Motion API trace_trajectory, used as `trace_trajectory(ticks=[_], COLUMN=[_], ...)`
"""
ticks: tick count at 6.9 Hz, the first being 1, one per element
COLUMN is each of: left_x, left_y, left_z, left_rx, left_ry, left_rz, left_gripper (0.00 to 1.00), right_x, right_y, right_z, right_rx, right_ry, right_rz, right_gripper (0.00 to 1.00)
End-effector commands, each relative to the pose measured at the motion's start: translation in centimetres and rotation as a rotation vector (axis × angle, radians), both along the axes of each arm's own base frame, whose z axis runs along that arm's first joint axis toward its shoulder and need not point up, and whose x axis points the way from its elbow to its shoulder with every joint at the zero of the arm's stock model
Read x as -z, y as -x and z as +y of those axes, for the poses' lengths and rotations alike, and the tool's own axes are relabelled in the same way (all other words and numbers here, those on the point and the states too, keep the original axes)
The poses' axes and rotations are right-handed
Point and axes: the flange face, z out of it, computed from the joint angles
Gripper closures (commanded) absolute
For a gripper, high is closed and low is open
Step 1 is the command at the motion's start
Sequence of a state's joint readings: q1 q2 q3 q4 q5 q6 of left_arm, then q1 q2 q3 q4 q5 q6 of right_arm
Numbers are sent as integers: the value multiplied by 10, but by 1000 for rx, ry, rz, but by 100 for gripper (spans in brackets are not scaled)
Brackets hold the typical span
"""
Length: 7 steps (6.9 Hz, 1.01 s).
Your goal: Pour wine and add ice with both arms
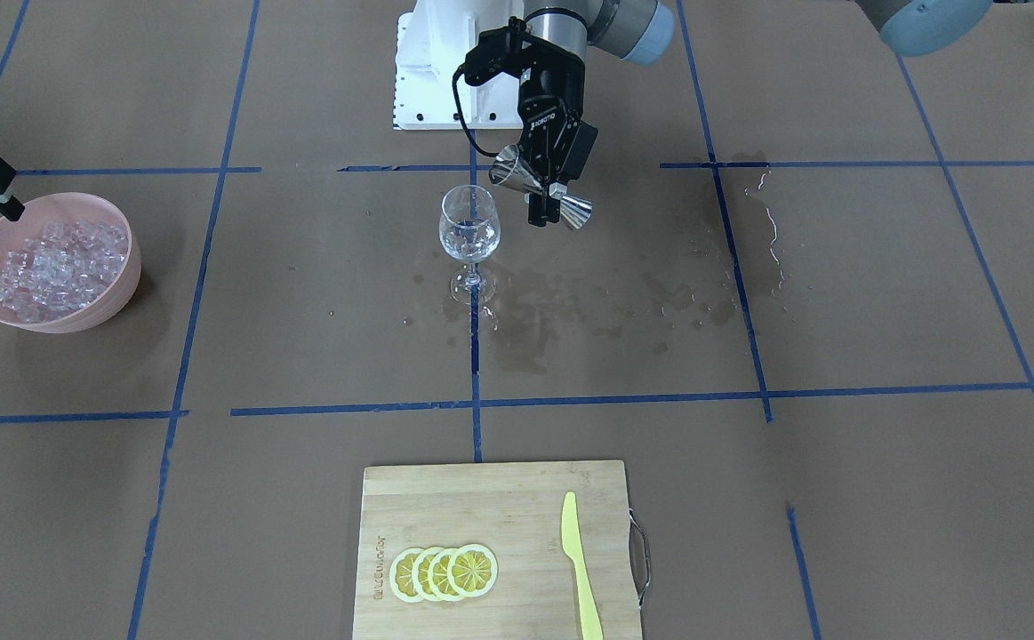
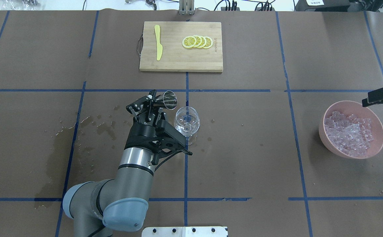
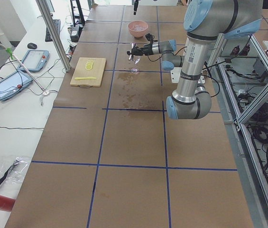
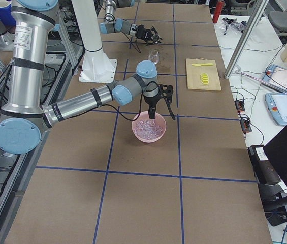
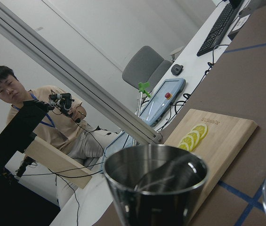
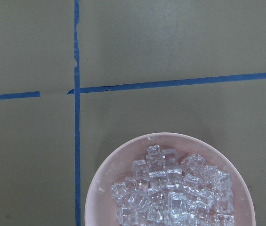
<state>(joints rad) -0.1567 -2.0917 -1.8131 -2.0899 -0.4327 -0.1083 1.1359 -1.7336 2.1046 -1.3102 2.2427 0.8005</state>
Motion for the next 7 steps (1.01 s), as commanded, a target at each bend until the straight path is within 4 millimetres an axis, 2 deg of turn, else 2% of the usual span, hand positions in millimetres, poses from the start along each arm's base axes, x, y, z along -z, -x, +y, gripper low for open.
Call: trace_trajectory(ticks=[1,7], left_x=[3,7], left_y=[-2,1], left_z=[1,3], left_rx=[-8,11], left_ry=[-18,-100], left_rz=[-67,-344], left_gripper=[100,100], right_x=[-1,2], right_y=[0,7], right_z=[0,3], right_rx=[1,2], right_ry=[1,13], right_rz=[0,-5], right_gripper=[0,0])
